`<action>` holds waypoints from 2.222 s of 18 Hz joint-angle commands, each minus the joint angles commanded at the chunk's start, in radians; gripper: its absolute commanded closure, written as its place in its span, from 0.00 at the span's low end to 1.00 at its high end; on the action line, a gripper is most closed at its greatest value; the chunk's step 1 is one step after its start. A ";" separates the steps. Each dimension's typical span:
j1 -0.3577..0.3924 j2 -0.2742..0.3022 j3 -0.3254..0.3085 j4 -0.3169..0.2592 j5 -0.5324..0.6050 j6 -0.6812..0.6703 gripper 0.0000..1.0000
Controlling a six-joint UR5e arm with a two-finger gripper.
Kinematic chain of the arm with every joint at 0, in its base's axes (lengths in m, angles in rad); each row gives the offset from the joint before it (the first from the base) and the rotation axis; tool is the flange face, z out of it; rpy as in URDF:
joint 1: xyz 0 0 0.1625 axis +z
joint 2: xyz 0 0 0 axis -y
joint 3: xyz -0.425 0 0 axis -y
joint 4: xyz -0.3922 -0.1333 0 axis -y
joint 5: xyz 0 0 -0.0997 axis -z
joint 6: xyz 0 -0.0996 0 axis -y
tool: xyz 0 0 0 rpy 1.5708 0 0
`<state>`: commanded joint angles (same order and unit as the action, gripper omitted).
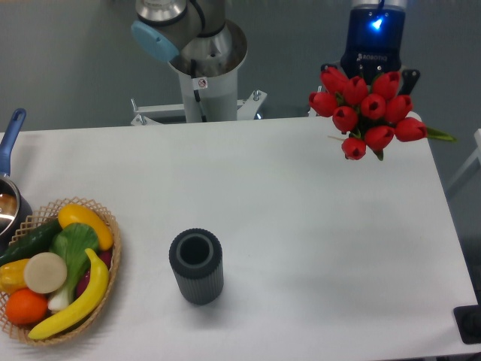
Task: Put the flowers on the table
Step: 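Hold the red tulip bunch in the gripper above the table, then move the held tulips toward the grey cup and lower them, then open the gripper to release the tulips onto the table, then raise the open gripper away from the tulips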
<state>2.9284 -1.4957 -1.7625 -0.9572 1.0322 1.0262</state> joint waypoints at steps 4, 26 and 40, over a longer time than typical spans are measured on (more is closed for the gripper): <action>-0.073 -0.005 -0.028 0.000 0.161 0.011 0.50; -0.365 -0.247 -0.037 0.000 0.680 0.021 0.65; -0.293 -0.255 -0.032 0.024 0.584 0.085 0.00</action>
<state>2.6352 -1.7503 -1.7948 -0.9327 1.6157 1.1108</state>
